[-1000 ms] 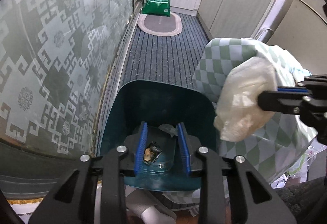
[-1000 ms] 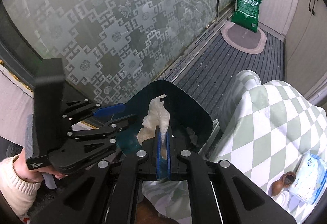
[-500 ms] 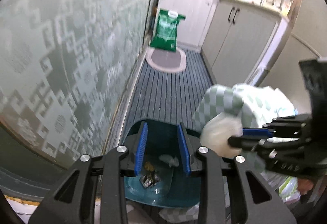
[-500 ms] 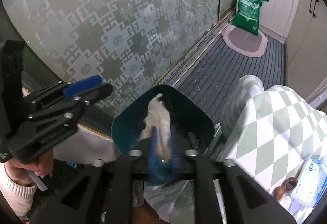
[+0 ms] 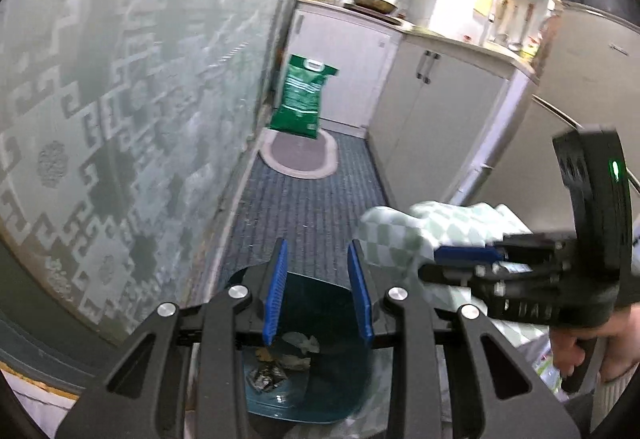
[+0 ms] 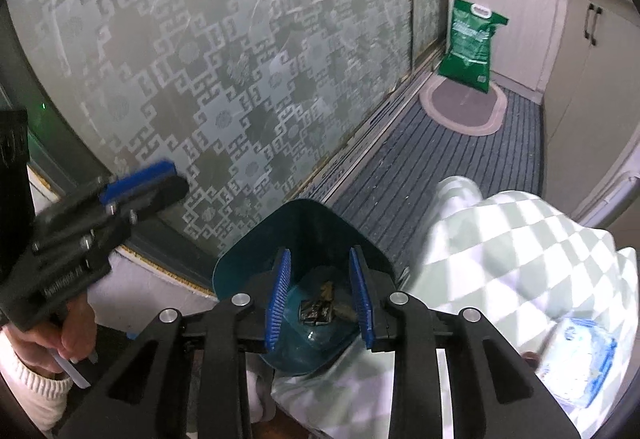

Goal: Collect trash
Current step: 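Open both grippers over the teal bin to drop the ginger and bag, then grasp the white bottle cap with the left gripper while the right gripper grasps the blue snack bag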

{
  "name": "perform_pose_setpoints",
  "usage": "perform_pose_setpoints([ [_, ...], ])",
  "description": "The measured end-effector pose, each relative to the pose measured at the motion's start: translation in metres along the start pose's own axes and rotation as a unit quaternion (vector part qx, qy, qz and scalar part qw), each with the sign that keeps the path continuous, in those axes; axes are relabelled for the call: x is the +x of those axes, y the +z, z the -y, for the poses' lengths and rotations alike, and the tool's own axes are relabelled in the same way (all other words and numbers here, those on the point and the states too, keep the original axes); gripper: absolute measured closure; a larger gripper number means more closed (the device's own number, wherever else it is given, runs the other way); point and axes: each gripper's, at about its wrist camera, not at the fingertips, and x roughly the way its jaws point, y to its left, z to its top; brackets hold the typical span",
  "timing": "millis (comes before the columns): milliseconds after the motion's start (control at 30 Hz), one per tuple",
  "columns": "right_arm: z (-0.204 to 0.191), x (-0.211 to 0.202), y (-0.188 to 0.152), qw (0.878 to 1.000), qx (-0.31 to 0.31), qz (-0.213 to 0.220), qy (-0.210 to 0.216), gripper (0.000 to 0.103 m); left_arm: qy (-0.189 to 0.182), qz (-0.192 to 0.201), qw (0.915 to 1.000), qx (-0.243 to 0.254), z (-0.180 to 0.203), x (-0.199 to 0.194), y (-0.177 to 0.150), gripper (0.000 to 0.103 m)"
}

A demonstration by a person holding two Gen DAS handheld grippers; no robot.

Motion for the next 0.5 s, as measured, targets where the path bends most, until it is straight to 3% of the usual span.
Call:
perform_pose_setpoints([
  [233,0.043,-0.038,-0.007,0.998,0.036,0.033,-0.029,0.073,-0.096,-0.024,0.9931,0.061,0.06,0.009,-0.009,0.071],
  [500,0.086,-0.073,-0.031,0.995,0.069,0.051,-0.055,0.072,-0.143,-0.043,0.984,0.098,0.111,0.023,-0.024,0.064],
])
